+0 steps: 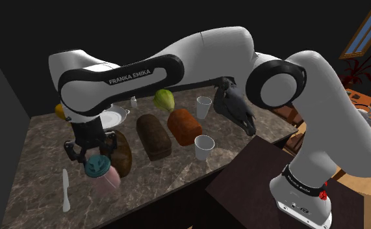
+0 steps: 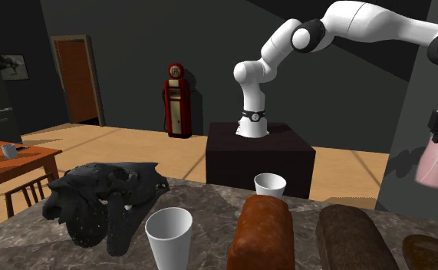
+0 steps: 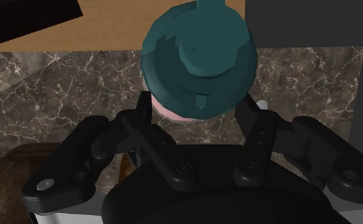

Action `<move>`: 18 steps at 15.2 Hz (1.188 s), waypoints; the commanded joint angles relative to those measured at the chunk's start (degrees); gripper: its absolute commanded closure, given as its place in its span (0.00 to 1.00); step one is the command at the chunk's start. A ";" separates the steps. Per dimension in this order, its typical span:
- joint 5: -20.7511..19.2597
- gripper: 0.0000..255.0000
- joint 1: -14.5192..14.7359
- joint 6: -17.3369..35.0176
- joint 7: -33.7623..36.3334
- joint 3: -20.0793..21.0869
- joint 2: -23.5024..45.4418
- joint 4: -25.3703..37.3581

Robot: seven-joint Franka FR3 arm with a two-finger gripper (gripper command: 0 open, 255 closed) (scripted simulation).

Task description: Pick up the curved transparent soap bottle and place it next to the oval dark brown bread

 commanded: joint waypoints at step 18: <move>-0.33 1.00 0.28 9.41 -1.34 -0.47 6.88 -2.60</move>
